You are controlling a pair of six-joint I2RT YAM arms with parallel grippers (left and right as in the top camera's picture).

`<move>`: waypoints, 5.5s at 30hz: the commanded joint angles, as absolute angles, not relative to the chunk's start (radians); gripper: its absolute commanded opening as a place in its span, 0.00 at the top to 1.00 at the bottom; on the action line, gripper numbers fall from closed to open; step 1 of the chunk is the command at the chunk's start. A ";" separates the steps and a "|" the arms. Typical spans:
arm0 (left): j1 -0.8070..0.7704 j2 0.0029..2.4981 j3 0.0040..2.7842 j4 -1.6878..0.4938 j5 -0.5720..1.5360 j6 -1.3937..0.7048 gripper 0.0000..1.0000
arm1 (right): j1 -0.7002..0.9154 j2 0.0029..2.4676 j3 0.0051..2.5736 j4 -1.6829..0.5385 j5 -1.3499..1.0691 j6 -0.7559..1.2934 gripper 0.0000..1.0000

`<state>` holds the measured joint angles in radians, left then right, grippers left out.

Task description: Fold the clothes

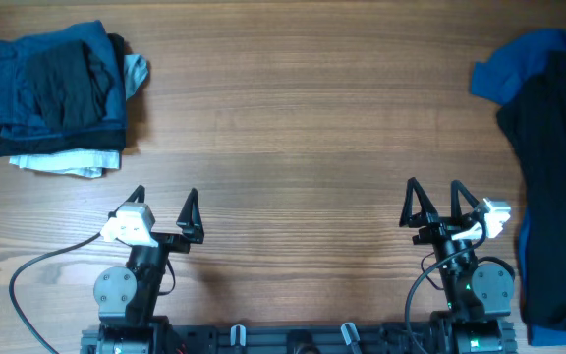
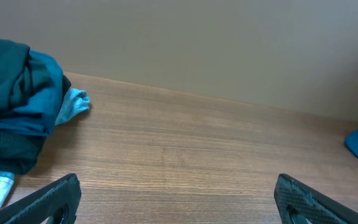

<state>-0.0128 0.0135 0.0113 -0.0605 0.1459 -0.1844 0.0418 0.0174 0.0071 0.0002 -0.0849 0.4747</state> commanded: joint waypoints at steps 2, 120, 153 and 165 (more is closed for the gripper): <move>-0.006 0.007 0.006 -0.065 0.136 -0.165 0.00 | 0.047 0.014 0.005 0.003 -0.075 0.482 0.00; -0.006 0.007 0.006 -0.065 0.136 -0.165 0.00 | -0.244 1.633 1.720 -1.020 0.025 0.198 0.00; -0.006 0.007 0.006 -0.065 0.136 -0.165 0.00 | -0.336 2.153 1.704 -0.819 0.177 0.133 0.47; -0.006 0.007 0.006 -0.065 0.136 -0.165 0.00 | -0.336 2.173 1.663 -0.731 0.187 0.187 0.50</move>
<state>-0.0128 0.0139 0.0113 -0.0608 0.1459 -0.1844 -0.3367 2.1452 1.6886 -0.7509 0.1841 0.1482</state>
